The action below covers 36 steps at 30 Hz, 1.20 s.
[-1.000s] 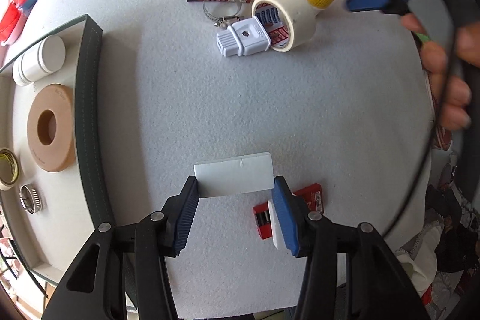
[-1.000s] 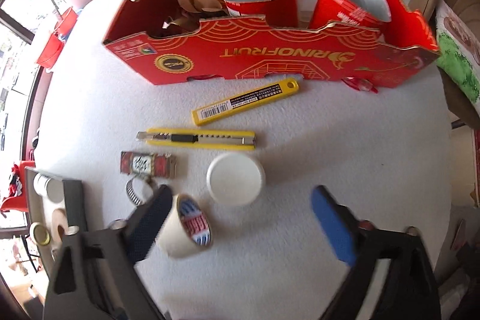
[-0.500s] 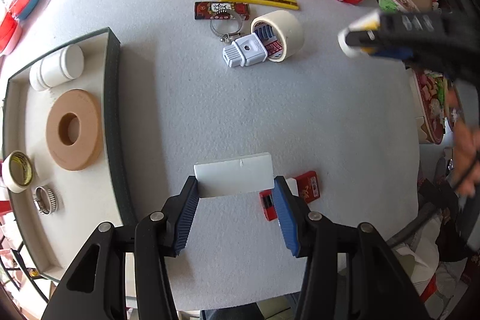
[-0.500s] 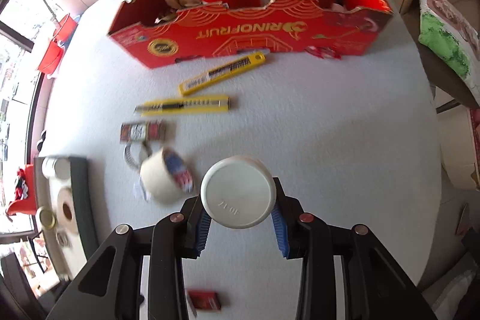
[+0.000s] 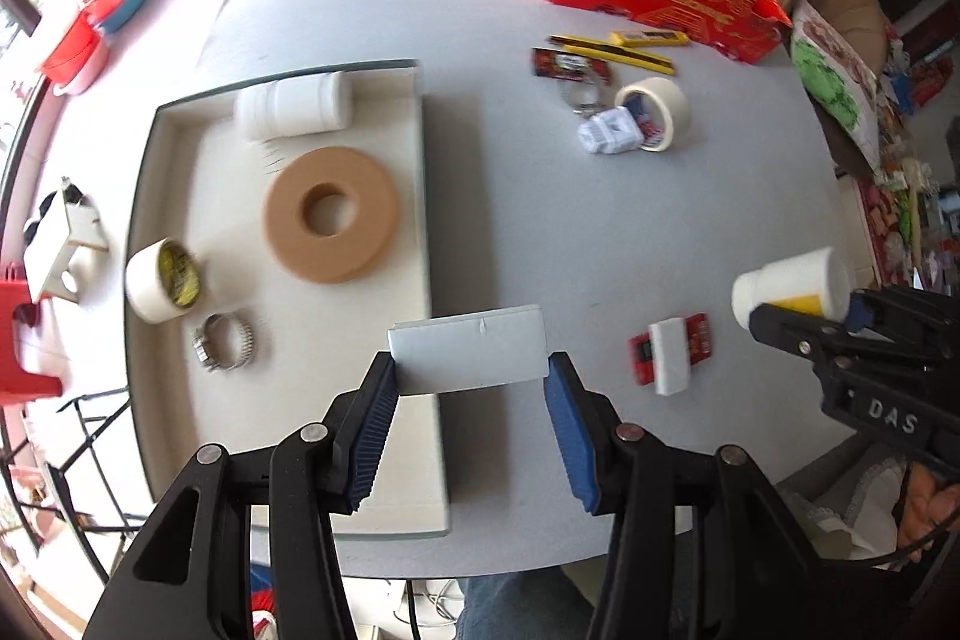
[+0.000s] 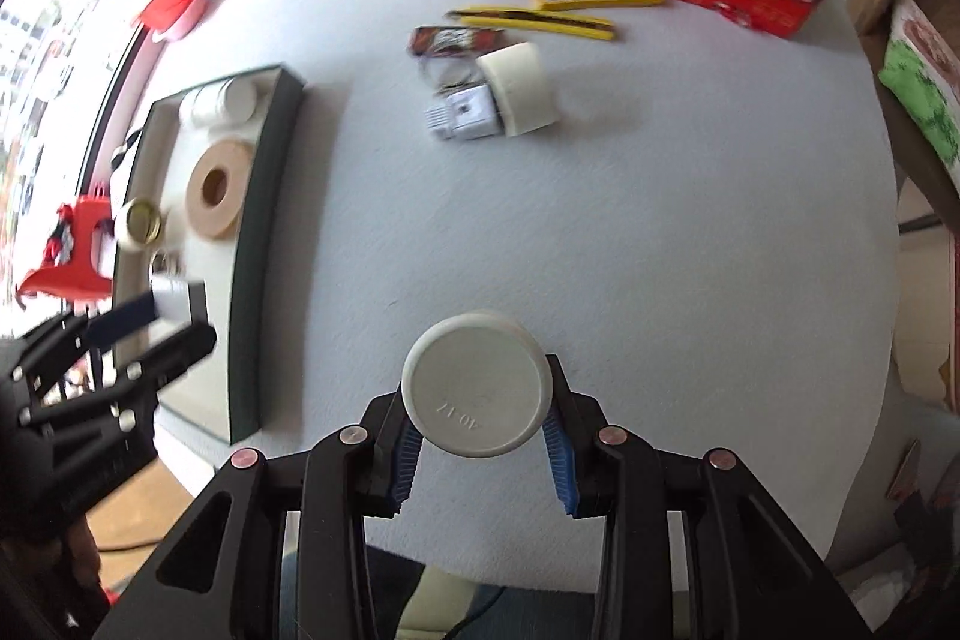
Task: Organize rigid objects
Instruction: 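Carry the white block with the left tool while the right tool carries the jar over the tray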
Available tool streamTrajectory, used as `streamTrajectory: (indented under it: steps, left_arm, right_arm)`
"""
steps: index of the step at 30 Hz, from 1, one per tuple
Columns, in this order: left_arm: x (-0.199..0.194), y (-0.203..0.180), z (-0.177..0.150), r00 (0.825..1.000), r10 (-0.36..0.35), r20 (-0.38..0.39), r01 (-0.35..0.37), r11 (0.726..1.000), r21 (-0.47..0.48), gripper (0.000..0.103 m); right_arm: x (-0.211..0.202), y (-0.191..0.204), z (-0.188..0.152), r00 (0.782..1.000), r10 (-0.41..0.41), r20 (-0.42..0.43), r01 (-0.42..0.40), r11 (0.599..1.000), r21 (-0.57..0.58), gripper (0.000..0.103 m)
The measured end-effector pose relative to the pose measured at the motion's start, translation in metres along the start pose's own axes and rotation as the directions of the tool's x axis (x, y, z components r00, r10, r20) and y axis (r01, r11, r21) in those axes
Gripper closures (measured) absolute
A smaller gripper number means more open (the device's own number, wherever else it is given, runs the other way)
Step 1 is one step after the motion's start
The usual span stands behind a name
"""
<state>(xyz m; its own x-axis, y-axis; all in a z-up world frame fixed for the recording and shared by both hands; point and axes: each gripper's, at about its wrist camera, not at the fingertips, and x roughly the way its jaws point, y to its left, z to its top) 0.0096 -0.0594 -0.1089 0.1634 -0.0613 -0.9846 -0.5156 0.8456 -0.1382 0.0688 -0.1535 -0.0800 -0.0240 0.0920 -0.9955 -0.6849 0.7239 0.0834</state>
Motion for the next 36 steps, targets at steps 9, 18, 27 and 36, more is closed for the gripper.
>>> streamTrajectory:
  steps: [9, 18, 27, 36]
  left_arm:
    - [-0.008, 0.059, -0.026, 0.997, 0.07, 0.012, -0.068, 0.992, -0.111, 0.05]
    - [-0.012, 0.1, -0.048, 0.995, 0.097, 0.023, -0.091, 0.975, -0.203, 0.05]
    - [-0.014, 0.12, -0.06, 0.994, 0.111, 0.019, -0.104, 0.969, -0.222, 0.05]
    - [-0.013, 0.128, -0.065, 0.995, 0.1, 0.012, -0.095, 0.971, -0.221, 0.05]
  right_arm:
    - [-0.004, 0.077, 0.017, 0.999, -0.001, 0.038, 0.009, 0.977, -0.214, 0.066]
    - [-0.004, 0.136, 0.024, 0.999, -0.009, 0.046, 0.025, 0.928, -0.372, 0.066]
    - [0.001, 0.166, 0.026, 0.999, -0.011, 0.039, 0.027, 0.9, -0.436, 0.066]
    - [0.005, 0.18, 0.027, 0.999, -0.01, 0.033, 0.024, 0.888, -0.459, 0.066]
